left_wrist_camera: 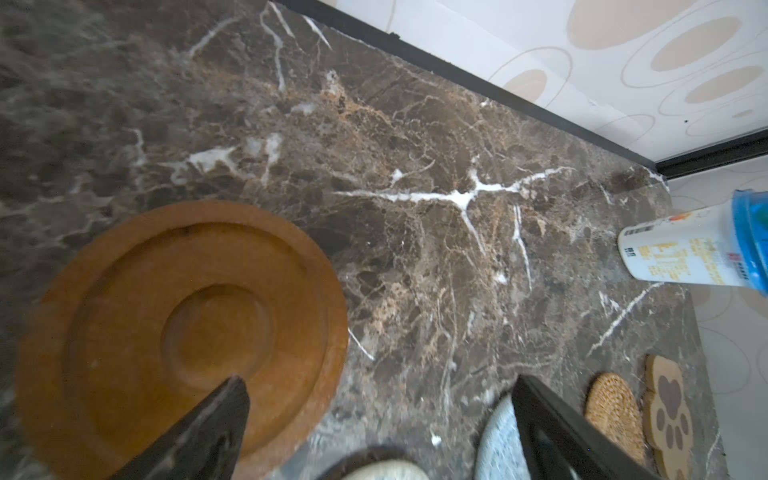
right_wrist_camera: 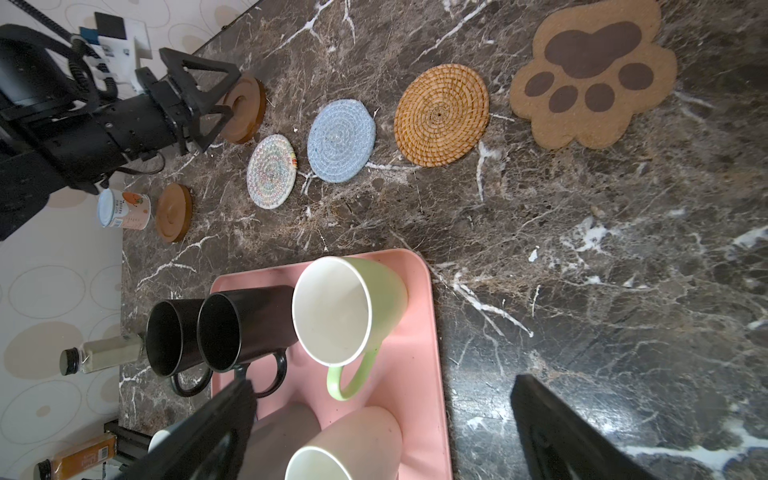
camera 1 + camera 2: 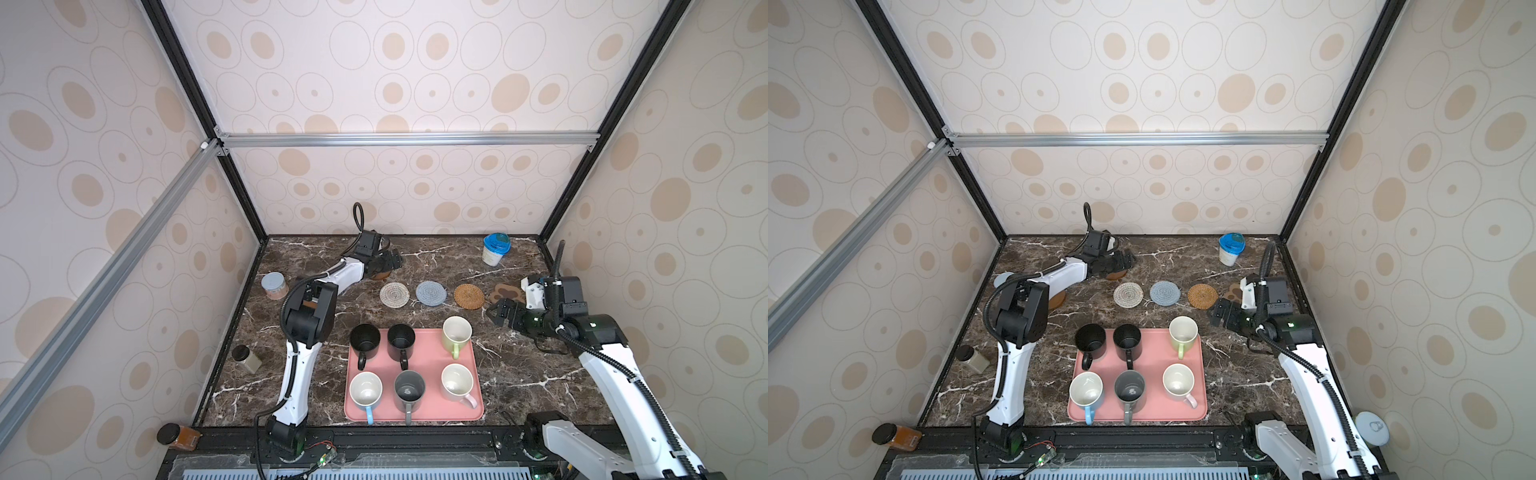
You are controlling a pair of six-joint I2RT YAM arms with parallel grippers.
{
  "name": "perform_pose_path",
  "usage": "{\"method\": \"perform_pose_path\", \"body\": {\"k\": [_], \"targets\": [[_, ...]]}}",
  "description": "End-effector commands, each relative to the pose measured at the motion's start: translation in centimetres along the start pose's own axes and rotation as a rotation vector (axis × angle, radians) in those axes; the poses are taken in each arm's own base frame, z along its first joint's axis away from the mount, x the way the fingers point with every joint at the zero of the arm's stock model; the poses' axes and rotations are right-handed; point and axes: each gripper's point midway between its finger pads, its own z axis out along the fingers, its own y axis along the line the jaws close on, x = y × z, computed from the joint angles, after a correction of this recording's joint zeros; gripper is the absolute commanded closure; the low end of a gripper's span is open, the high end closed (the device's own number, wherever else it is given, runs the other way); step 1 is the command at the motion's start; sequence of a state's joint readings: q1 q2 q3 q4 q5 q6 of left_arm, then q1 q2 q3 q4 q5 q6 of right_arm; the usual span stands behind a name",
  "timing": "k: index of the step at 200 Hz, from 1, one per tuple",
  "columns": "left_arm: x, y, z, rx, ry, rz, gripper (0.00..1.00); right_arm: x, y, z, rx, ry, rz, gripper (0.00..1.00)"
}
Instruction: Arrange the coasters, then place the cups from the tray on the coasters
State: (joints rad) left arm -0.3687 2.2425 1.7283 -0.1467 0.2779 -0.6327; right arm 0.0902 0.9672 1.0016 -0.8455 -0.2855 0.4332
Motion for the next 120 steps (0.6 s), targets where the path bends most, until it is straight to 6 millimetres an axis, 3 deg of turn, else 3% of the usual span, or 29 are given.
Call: {"method": "perform_pose_path", "body": {"k": [1, 79, 120], "targets": [[-2.5, -3.0, -4.4, 0.053, -0.111, 0.055, 0.00, -0.9, 0.5, -0.5, 0.006, -0.014, -0.014, 0.00], [0.3, -1.7, -13.9, 0.050, -0.233, 0.025, 0.00, -4.4, 4.5, 1.5, -0.138, 0.045, -0.027, 0.00], [1.9, 0.3, -17.9, 0.051, -0.308, -0.053, 0.00, -6.4, 7.8, 4.5, -0.201, 0.093, -0.081, 0.00]]}}
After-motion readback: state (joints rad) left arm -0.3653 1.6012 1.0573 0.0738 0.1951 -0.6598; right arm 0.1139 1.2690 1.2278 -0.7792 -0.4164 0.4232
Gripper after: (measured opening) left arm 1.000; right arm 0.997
